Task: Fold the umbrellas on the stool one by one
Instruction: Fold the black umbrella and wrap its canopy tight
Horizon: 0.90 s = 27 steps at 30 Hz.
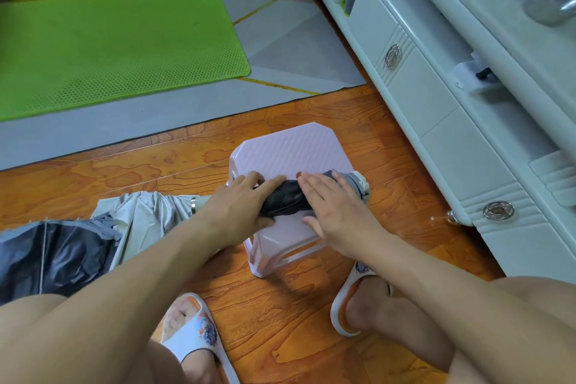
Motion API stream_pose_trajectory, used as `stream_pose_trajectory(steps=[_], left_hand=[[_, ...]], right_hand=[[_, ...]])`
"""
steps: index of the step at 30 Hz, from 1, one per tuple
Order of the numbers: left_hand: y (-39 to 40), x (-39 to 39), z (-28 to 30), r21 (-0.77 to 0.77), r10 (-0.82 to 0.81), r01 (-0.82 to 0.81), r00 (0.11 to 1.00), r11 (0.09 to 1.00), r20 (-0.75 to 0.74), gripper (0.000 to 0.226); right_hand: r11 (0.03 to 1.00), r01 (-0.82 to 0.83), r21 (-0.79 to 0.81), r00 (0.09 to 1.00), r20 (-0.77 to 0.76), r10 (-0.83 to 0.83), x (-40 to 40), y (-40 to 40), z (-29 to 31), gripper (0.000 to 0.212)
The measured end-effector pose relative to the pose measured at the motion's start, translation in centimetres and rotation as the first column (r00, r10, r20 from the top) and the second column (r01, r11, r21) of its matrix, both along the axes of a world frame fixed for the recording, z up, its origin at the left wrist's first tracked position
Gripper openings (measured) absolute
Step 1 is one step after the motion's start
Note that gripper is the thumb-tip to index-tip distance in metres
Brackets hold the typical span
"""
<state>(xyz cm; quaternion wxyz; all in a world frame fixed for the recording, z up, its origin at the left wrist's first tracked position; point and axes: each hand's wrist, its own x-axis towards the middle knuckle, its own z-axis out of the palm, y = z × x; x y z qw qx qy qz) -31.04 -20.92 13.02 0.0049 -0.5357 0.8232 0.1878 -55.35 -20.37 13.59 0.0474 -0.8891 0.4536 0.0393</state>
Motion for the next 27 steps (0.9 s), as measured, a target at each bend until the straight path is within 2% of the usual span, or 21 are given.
stream_pose_trajectory(steps=[3,7,11,13,17,19,20,21,22,23,24,25,26,27], left_hand=[[0.2,1.6,-0.1,0.019,0.046,-0.048,0.994,0.999,0.100,0.085],[0.6,3.6,-0.5,0.014,0.136,-0.142,0.968,0.990,0.213,0.045],[1.6,3.9,-0.5,-0.022,0.198,-0.198,0.960,0.980,0.199,0.047],[2.1,4.2,-0.7,-0.087,0.197,-0.183,0.959,0.979,0.204,0.050],[2.7,4.2,0.2,-0.085,0.148,-0.131,0.961,0.988,0.233,0.052],[3.1,4.1,1.5,-0.122,0.173,-0.146,0.951,0.982,0.256,0.052],[3.2,4.0,2.3,-0.193,0.221,-0.179,0.948,0.965,0.227,0.052],[3.5,3.7,3.4,-0.294,0.288,-0.240,0.949,0.925,0.132,0.051],[4.1,3.2,4.8,-0.353,0.374,-0.362,0.927,0.863,-0.035,0.048],[5.1,2.2,6.8,-0.308,0.450,-0.522,0.849,0.795,-0.278,0.045],[6.4,0.8,9.2,-0.066,0.552,-0.664,0.669,0.745,-0.497,0.046],[7.9,-1.1,11.7,0.339,0.700,-0.667,0.391,0.663,-0.598,0.058],[9.4,-3.1,13.9,0.705,0.819,-0.449,0.125,0.550,-0.560,0.074],[10.4,-4.9,15.2,0.845,0.859,-0.215,-0.044,0.490,-0.510,0.088]], right_hand=[[1.000,0.010,-0.014,1.000,-0.007,-0.010,0.1,-0.8,0.2,0.087],[0.992,0.066,0.105,0.985,-0.165,-0.048,1.3,-3.2,0.7,0.086],[0.983,0.070,0.171,0.958,-0.286,-0.018,1.3,-5.6,2.0,0.077],[0.981,0.078,0.180,0.961,-0.274,-0.026,0.5,-5.8,2.7,0.074],[0.978,0.041,0.205,0.968,-0.249,0.012,-0.8,-5.1,4.2,0.048],[0.982,0.025,0.186,0.975,-0.223,0.018,-1.3,-4.0,5.8,0.039],[0.984,0.043,0.175,0.981,-0.195,-0.009,-1.7,-3.3,6.8,0.035],[0.980,0.087,0.180,0.987,-0.149,-0.060,-2.2,-2.6,7.9,0.032],[0.967,0.151,0.205,0.987,-0.092,-0.134,-2.6,-1.7,9.0,0.030],[0.945,0.215,0.245,0.976,-0.027,-0.216,-3.0,-0.7,10.2,0.029],[0.920,0.268,0.285,0.956,0.038,-0.290,-3.2,0.3,11.7,0.029],[0.898,0.305,0.318,0.932,0.093,-0.350,-3.2,1.5,13.2,0.028],[0.878,0.331,0.345,0.907,0.140,-0.397,-3.1,2.6,14.7,0.028],[0.866,0.338,0.367,0.888,0.180,-0.423,-2.7,3.9,16.3,0.027]])
